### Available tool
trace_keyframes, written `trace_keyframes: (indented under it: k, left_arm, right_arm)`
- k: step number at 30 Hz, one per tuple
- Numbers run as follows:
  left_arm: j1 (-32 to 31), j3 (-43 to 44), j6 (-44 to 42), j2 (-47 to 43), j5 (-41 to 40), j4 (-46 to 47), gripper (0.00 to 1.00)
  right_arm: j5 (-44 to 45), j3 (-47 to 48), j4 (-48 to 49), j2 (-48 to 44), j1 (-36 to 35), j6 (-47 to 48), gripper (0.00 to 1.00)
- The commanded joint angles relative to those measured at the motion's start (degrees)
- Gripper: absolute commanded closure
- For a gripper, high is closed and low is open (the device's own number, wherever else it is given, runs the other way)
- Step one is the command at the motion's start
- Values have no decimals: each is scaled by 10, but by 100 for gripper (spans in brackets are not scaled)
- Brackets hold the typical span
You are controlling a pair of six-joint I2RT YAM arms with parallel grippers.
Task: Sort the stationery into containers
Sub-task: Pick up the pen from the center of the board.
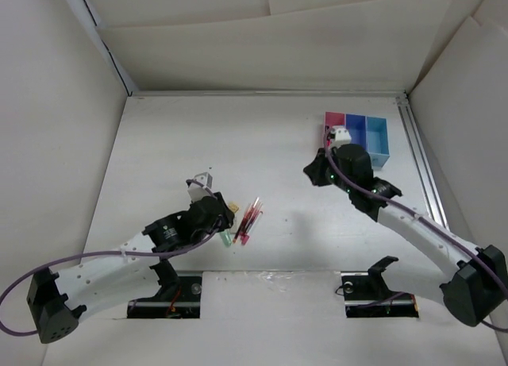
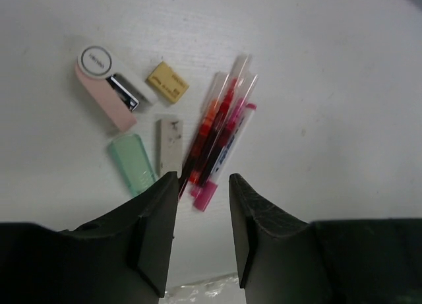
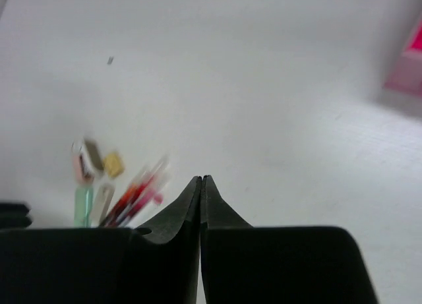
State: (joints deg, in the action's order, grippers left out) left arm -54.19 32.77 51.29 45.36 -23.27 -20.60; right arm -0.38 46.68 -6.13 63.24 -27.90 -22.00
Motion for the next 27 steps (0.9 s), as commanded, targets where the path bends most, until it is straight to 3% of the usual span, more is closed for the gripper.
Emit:
trace_keyframes:
  k: [1,7,16,20,24,27]
  left_arm:
    - [-17,-22,51,-19,11,-60,68]
    - [-23,-30,75,26,11,-60,68]
    - [-23,-44,96,46,-20,-27,64]
    - [-23,-38,40,85,10,49,72]
    - [-23,-17,2,135,16,56,82]
    - [-45,-10,-4,155,10,45,84]
  right_arm:
    - [18,-18,-26,-22,-71,-1,98]
    - [63,-25,-55,-48,-188,-7,98]
    - [86,-49,-64,-59,-211,-23,89]
    - [93,-55,-57,-44,-217,-28,88]
    - [93,-62,-57,-52,-217,-33,88]
    - [104,-72,-63,-69,-217,-33,87]
